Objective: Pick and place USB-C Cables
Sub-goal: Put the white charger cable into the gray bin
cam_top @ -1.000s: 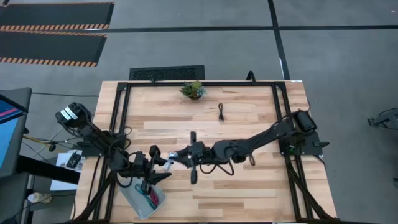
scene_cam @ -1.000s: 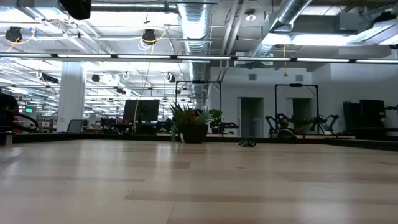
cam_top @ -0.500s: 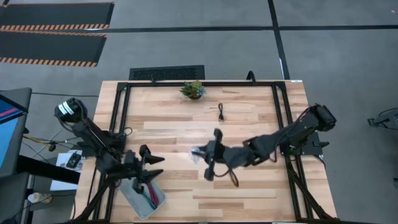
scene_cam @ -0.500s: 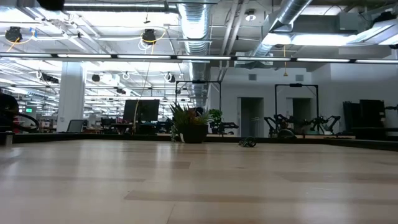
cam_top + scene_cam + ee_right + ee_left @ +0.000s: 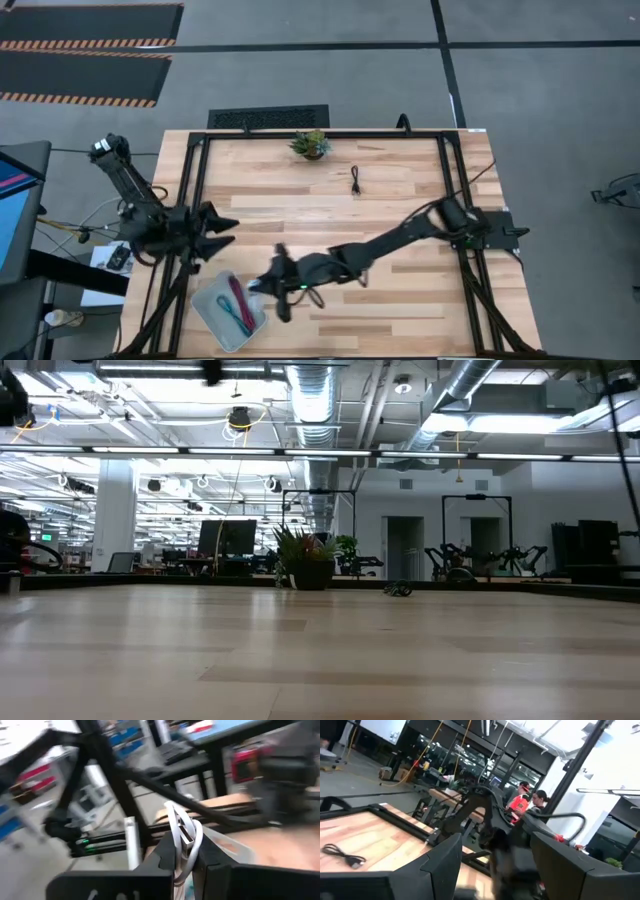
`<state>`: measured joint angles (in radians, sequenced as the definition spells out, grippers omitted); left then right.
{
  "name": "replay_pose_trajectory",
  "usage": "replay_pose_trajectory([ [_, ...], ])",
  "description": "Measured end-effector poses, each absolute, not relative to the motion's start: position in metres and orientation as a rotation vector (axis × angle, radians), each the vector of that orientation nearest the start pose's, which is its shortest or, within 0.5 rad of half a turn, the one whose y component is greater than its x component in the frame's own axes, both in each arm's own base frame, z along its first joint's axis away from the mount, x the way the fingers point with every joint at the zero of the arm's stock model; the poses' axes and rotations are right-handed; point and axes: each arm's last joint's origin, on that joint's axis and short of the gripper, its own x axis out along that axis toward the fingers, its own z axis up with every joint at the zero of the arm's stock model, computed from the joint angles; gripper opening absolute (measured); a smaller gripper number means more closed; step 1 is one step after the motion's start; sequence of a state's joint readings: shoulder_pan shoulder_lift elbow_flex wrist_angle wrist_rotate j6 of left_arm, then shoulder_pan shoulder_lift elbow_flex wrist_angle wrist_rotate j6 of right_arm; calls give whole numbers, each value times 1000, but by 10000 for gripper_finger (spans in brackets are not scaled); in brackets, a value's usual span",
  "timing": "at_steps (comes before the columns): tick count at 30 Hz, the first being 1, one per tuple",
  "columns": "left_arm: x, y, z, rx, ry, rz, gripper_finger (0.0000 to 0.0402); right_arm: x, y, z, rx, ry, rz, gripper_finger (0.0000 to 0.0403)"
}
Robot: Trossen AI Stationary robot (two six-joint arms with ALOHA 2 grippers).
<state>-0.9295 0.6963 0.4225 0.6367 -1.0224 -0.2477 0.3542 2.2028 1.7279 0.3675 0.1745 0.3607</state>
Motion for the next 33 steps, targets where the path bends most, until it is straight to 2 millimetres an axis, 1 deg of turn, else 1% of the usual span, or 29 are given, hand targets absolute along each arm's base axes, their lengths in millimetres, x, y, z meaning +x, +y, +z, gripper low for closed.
replay_pose_trajectory([
  [3, 101, -93, 295, -562, -206, 84, 224, 512, 176, 246, 334, 164, 251, 29],
  [6, 97, -87, 295, -558, -197, 101, 224, 533, 175, 239, 330, 205, 281, 29],
  [10, 95, -85, 295, -544, -188, 108, 224, 554, 169, 223, 332, 248, 307, 29],
  [14, 96, -86, 292, -519, -171, 110, 224, 568, 168, 205, 346, 262, 332, 29],
  [22, 97, -87, 288, -511, -146, 112, 224, 578, 162, 157, 398, 370, 331, 30],
  [25, 96, -87, 288, -511, -146, 112, 224, 578, 160, 154, 402, 399, 320, 32],
  [28, 96, -86, 288, -511, -146, 128, 224, 578, 157, 154, 369, 403, 318, 45],
  [31, 96, -86, 288, -508, -145, 139, 224, 578, 156, 154, 366, 406, 316, 73],
  [33, 97, -86, 287, -503, -141, 140, 224, 578, 156, 152, 364, 422, 313, 99],
])
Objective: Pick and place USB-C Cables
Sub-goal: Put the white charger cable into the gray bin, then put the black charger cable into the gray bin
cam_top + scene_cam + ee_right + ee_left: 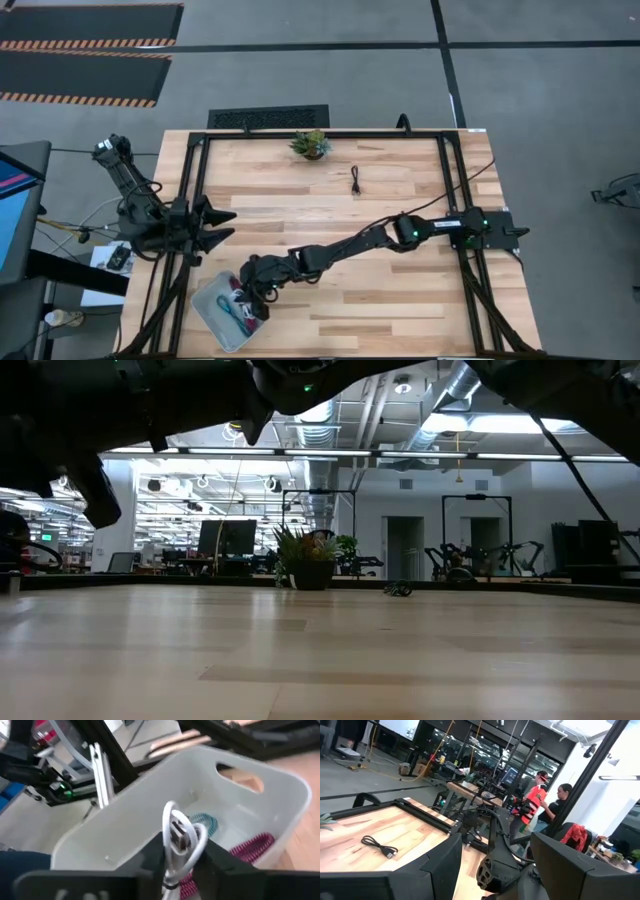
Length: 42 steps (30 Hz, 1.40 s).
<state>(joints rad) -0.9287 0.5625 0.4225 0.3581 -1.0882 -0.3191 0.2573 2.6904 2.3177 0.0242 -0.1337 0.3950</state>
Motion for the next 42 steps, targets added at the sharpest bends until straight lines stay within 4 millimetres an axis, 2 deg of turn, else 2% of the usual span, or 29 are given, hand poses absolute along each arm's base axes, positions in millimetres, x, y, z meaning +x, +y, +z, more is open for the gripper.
replay_pose_trajectory([
  [7, 97, -86, 286, -493, -135, 141, 224, 576, 156, 149, 360, 462, 303, 205],
  [11, 97, -86, 286, -491, -136, 163, 224, 576, 155, 149, 357, 459, 299, 240],
  [20, 96, -85, 286, -491, -138, 190, 224, 577, 152, 150, 349, 456, 295, 248],
  [26, 97, -86, 283, -466, -123, 193, 224, 577, 154, 163, 342, 458, 348, 248],
  [30, 97, -85, 283, -467, -124, 200, 224, 568, 147, 197, 353, 490, 441, 248],
  [34, 97, -85, 283, -448, -123, 213, 224, 541, 147, 260, 237, 517, 483, 249],
  [39, 97, -83, 282, -424, -117, 273, 224, 488, 149, 325, 109, 658, 442, 249],
  [42, 99, -82, 281, -422, -120, 319, 224, 445, 149, 364, 20, 725, 311, 249],
])
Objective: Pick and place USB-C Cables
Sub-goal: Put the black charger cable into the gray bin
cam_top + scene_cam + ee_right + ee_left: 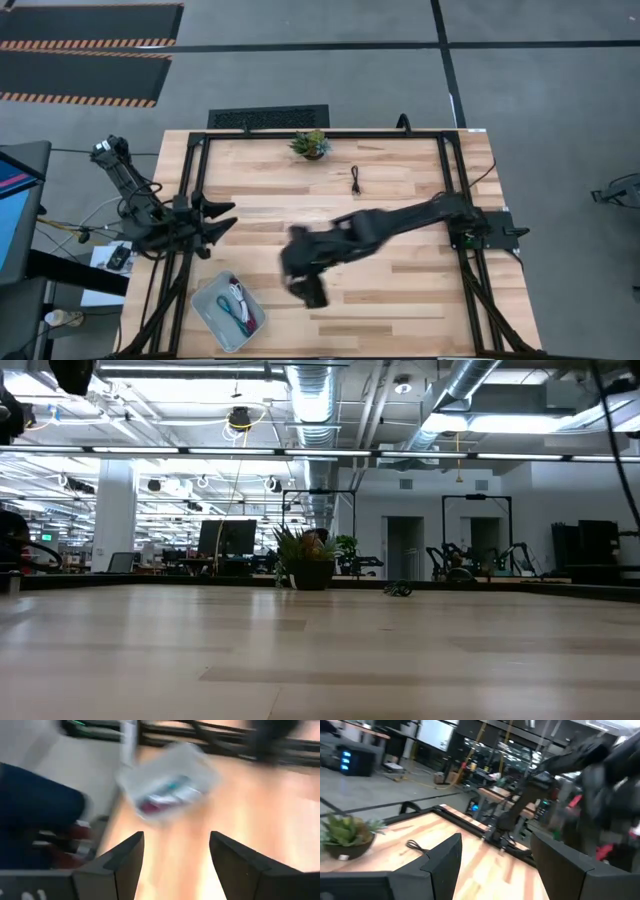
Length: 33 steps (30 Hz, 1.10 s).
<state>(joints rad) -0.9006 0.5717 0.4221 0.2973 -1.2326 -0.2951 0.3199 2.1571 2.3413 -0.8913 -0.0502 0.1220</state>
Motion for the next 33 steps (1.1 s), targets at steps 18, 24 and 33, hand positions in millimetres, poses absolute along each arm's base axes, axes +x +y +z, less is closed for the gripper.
replay_pose_trajectory([
  [18, 217, -33, 247, -427, 104, 358, 224, 259, 120, 458, 33, 661, -573, 249],
  [24, 279, -8, 261, -351, 192, 389, 224, 249, 108, 437, 140, 671, -684, 249],
  [33, 377, 36, 253, -306, 352, 581, 224, 240, 115, 414, 184, 688, -722, 249],
])
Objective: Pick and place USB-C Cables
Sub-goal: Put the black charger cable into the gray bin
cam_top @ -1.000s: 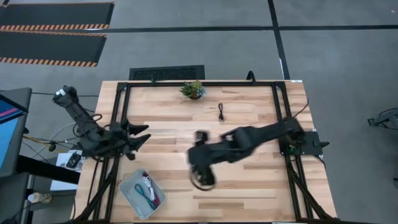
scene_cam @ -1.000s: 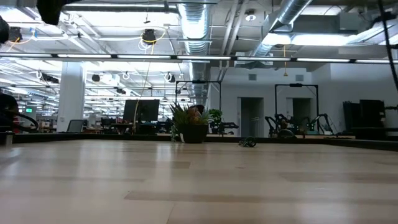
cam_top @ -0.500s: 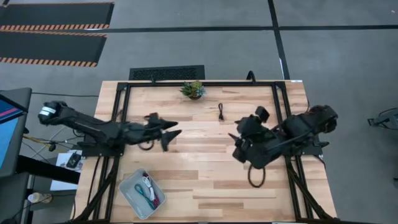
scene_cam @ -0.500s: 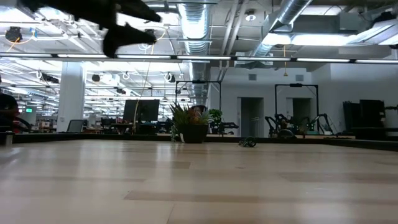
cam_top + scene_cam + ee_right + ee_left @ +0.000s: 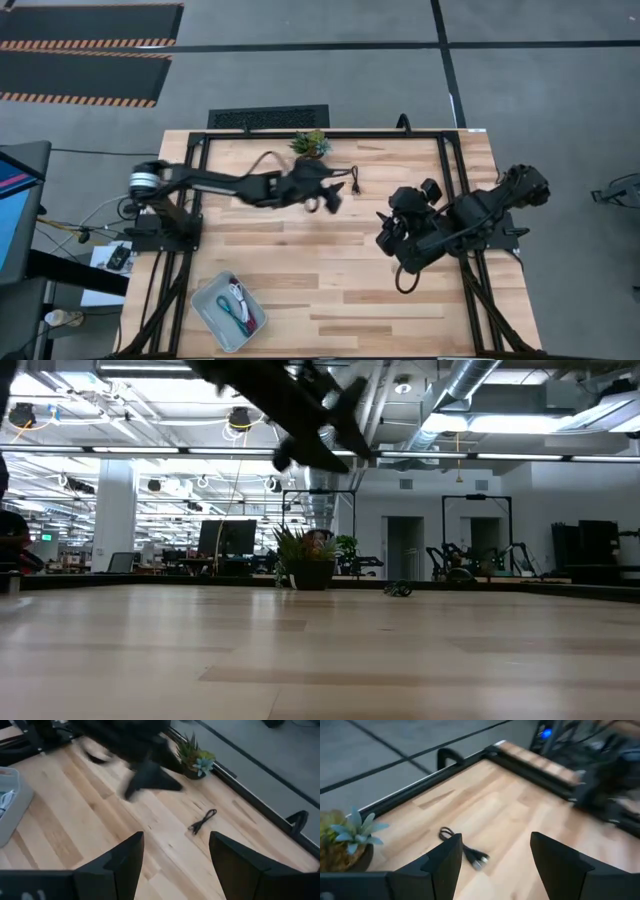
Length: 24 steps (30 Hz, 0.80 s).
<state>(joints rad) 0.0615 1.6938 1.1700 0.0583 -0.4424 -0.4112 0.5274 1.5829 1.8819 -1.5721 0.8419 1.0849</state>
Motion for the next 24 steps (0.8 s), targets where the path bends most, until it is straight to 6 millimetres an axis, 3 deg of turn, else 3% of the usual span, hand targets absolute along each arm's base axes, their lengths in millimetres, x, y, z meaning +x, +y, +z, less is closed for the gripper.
replay_pose_trajectory([
  [7, 447, 63, 217, -283, 462, 669, 224, 236, 128, 412, 159, 689, -677, 249],
  [13, 489, 78, 178, -231, 611, 759, 224, 231, 137, 413, 152, 671, -653, 249],
  [19, 506, 82, 138, -273, 725, 827, 224, 227, 143, 413, 155, 646, -644, 239],
  [24, 510, 86, 121, -338, 726, 830, 224, 224, 148, 414, 158, 630, -627, 225],
])
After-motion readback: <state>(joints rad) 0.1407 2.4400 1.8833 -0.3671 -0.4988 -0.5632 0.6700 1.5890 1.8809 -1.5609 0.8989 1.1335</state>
